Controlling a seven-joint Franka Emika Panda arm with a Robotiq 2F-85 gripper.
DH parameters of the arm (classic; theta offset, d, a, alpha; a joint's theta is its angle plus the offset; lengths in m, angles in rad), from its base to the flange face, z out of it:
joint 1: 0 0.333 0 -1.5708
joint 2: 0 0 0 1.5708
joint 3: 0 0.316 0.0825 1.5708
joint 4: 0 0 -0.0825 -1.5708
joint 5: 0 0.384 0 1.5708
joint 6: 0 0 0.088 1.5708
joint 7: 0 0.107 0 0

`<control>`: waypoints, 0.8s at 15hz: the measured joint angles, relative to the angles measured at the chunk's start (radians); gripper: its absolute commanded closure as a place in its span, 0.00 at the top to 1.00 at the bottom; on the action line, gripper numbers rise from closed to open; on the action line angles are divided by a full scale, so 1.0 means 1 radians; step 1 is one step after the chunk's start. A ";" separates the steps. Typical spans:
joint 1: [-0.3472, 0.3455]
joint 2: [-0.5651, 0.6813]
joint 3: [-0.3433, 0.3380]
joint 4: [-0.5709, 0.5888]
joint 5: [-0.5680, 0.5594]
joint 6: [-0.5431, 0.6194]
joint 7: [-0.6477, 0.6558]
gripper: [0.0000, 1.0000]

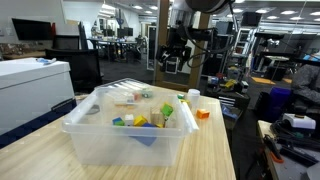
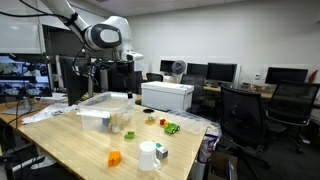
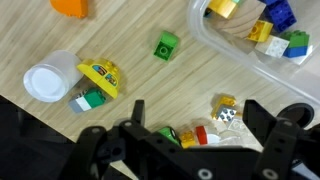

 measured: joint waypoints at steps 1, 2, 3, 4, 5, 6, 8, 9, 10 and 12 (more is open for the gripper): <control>-0.010 0.000 -0.009 0.007 0.010 0.000 0.000 1.00; -0.020 0.001 -0.019 0.015 0.019 -0.001 0.000 1.00; -0.031 0.002 -0.028 0.021 0.025 -0.001 0.000 1.00; -0.040 0.005 -0.036 0.026 0.027 -0.001 0.000 1.00; -0.048 0.009 -0.045 0.029 0.028 -0.002 0.000 1.00; -0.056 0.015 -0.053 0.032 0.028 -0.002 0.000 1.00; -0.071 0.037 -0.071 0.040 0.028 -0.003 0.001 1.00; -0.077 0.050 -0.079 0.045 0.028 -0.003 0.001 1.00; -0.083 0.066 -0.087 0.050 0.028 -0.003 0.001 1.00; -0.093 0.107 -0.105 0.064 0.028 -0.003 0.001 1.00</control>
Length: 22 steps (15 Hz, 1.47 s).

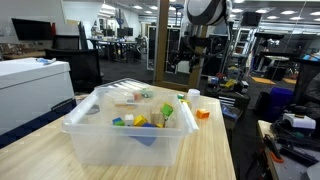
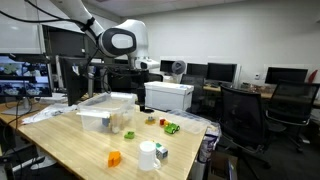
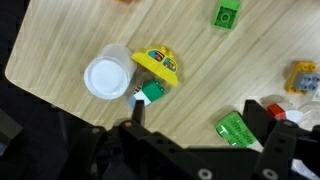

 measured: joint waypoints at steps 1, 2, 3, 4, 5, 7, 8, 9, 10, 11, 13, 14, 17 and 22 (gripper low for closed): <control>-0.001 0.015 -0.006 0.005 0.000 0.000 0.000 1.00; -0.001 0.028 -0.011 0.010 0.000 0.000 0.000 1.00; -0.001 0.041 -0.015 0.014 0.000 0.000 0.000 1.00; -0.001 0.054 -0.017 0.018 0.000 0.000 0.000 1.00; -0.001 0.064 -0.017 0.022 0.000 0.000 0.000 1.00; -0.001 0.085 -0.018 0.031 0.000 -0.001 0.000 1.00; -0.001 0.094 -0.018 0.035 0.000 -0.003 0.002 1.00; 0.000 0.109 -0.023 0.044 0.000 -0.011 0.013 1.00; 0.000 0.119 -0.028 0.051 0.000 -0.015 0.017 1.00; 0.000 0.133 -0.036 0.060 0.000 -0.021 0.027 1.00; -0.001 0.154 -0.051 0.076 0.000 -0.028 0.045 1.00; -0.002 0.164 -0.060 0.082 0.000 -0.029 0.058 1.00; -0.003 0.180 -0.089 0.085 0.000 -0.029 0.086 1.00; -0.008 0.176 -0.119 0.049 0.000 -0.027 0.092 1.00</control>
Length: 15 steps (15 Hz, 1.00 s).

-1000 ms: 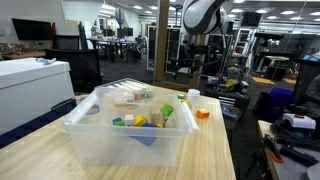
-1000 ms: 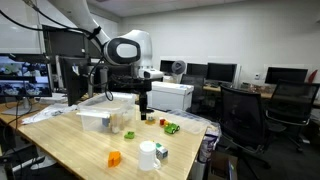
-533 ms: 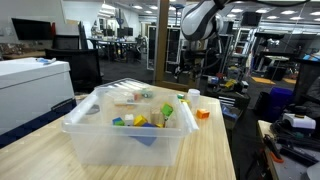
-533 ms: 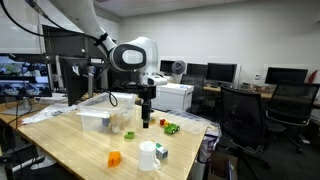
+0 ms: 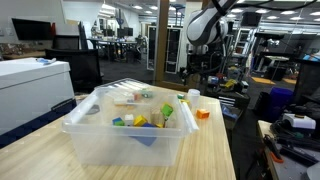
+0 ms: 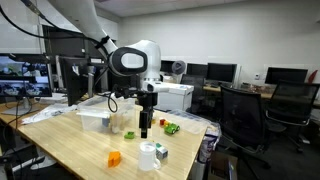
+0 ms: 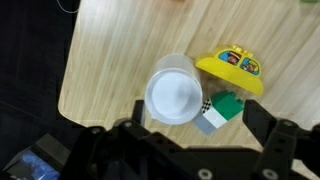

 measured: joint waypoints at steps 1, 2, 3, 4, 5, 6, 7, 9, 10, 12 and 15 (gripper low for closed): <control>-0.001 -0.007 -0.006 -0.022 -0.001 0.002 0.000 1.00; -0.001 -0.012 -0.011 -0.038 -0.002 0.002 0.000 1.00; -0.002 -0.018 -0.019 -0.061 -0.003 0.003 0.000 1.00; -0.003 -0.021 -0.026 -0.080 -0.003 0.003 0.000 1.00; -0.005 -0.022 -0.031 -0.093 -0.003 0.004 0.000 1.00; -0.008 -0.021 -0.035 -0.104 -0.003 0.009 0.000 1.00; -0.012 -0.021 -0.039 -0.112 -0.003 0.015 0.000 1.00; -0.020 -0.021 -0.044 -0.119 -0.003 0.026 0.000 1.00; -0.023 -0.020 -0.046 -0.120 -0.003 0.031 0.000 1.00; -0.026 -0.018 -0.046 -0.121 -0.003 0.037 0.000 1.00; -0.025 -0.016 -0.040 -0.123 -0.003 0.056 0.000 1.00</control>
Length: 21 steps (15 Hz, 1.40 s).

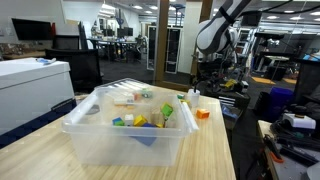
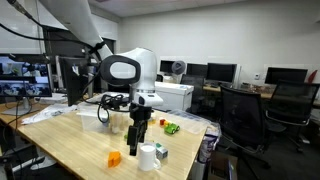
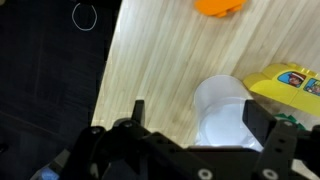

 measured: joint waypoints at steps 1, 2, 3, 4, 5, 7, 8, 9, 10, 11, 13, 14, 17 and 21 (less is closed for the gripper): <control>0.000 0.000 0.003 0.000 0.000 0.007 0.000 1.00; 0.001 0.000 0.007 0.000 0.000 0.015 0.000 1.00; 0.001 -0.002 0.011 0.000 0.000 0.024 0.000 1.00; 0.003 -0.004 0.016 0.000 0.000 0.037 0.000 1.00; 0.004 -0.006 0.019 0.001 0.000 0.046 0.000 1.00; 0.007 -0.007 0.022 0.008 0.001 0.055 0.000 1.00; 0.007 -0.007 0.022 0.012 0.001 0.057 0.000 1.00; 0.007 -0.007 0.022 0.015 0.001 0.058 0.000 1.00; 0.007 -0.007 0.022 0.016 0.001 0.058 0.000 1.00; 0.006 -0.006 0.021 0.017 0.001 0.058 0.000 1.00; 0.005 -0.003 0.020 0.017 0.001 0.058 0.000 1.00; 0.005 -0.001 0.019 0.017 0.001 0.058 0.000 1.00; 0.000 0.009 0.020 0.023 0.003 0.058 0.000 1.00; -0.003 0.041 0.022 0.043 0.004 0.063 -0.001 1.00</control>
